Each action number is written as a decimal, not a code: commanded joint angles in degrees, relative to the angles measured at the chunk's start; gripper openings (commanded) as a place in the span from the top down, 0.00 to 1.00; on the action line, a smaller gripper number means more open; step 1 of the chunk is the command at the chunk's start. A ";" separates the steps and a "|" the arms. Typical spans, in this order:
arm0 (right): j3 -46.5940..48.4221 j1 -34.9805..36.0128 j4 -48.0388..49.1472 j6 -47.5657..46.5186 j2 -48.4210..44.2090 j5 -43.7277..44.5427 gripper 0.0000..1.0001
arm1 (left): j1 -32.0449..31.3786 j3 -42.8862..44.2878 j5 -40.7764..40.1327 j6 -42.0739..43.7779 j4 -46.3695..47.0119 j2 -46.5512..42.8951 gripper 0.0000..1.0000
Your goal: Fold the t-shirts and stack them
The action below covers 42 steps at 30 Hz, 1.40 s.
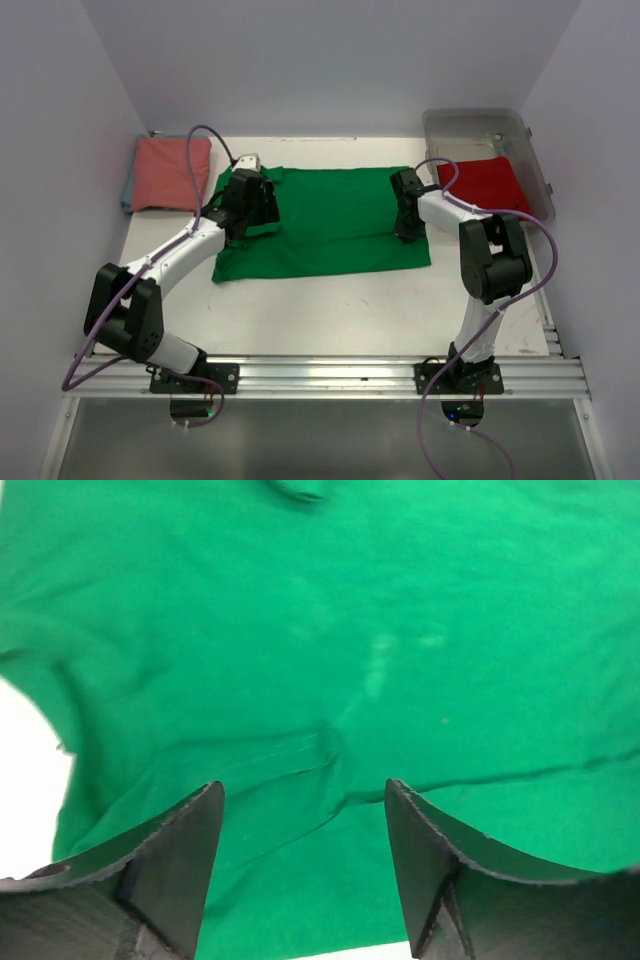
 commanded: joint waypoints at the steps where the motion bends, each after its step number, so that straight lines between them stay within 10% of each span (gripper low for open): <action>1: -0.09 -0.12 1.39 -0.40 0.34 -0.18 1.00 | -0.03 -2.81 -8.04 -7.36 -3.16 -2.51 0.30; 24: -0.62 -0.12 1.22 -0.49 0.17 -0.18 1.00 | 6.83 -3.86 -8.84 -15.47 -6.53 9.52 0.34; 27: -0.53 -0.21 1.39 -0.40 0.52 -0.18 1.00 | 7.27 -3.69 -7.70 -14.50 -5.12 10.49 0.42; 33: -0.53 -0.12 1.13 -0.49 0.43 0.17 1.00 | 7.27 -1.41 -7.17 -11.60 -5.12 9.61 0.99; 42: -0.09 -0.12 1.22 -0.40 1.05 -0.10 1.00 | 7.27 5.61 -12.35 -7.82 -11.18 9.17 1.00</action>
